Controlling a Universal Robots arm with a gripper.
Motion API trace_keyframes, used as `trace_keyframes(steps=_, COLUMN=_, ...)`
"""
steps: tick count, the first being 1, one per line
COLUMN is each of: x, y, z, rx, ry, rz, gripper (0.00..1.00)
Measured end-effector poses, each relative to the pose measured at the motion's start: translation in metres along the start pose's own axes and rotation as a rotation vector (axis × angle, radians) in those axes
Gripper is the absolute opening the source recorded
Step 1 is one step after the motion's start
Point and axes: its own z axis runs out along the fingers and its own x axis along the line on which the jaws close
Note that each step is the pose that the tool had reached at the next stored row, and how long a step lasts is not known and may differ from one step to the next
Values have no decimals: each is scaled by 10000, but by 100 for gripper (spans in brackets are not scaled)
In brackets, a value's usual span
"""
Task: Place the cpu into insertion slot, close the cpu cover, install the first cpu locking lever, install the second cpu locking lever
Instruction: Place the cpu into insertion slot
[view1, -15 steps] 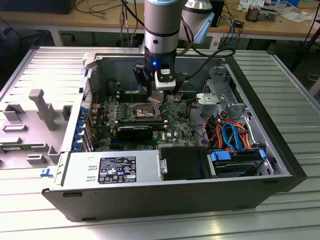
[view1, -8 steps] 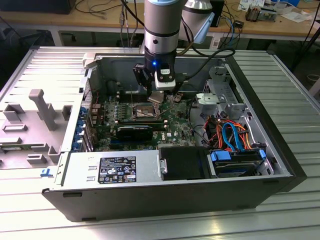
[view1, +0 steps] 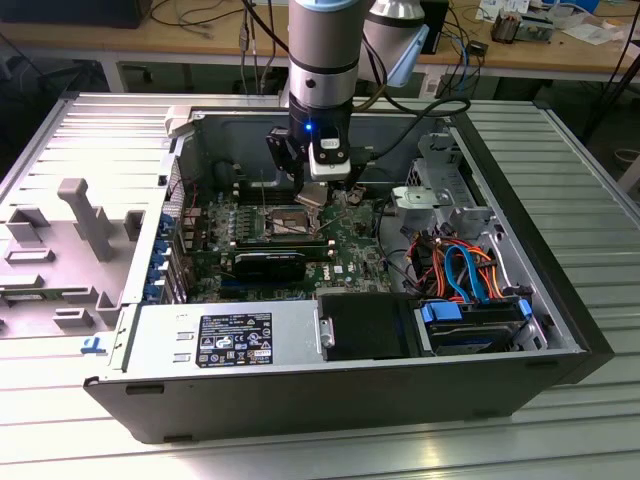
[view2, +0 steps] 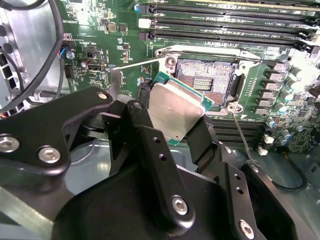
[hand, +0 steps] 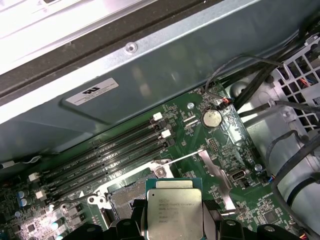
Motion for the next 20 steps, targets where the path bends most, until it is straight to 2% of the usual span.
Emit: trace_keyframes(steps=20, x=0, y=-1, z=5, rx=-7, ry=-31, rz=373, gripper=54)
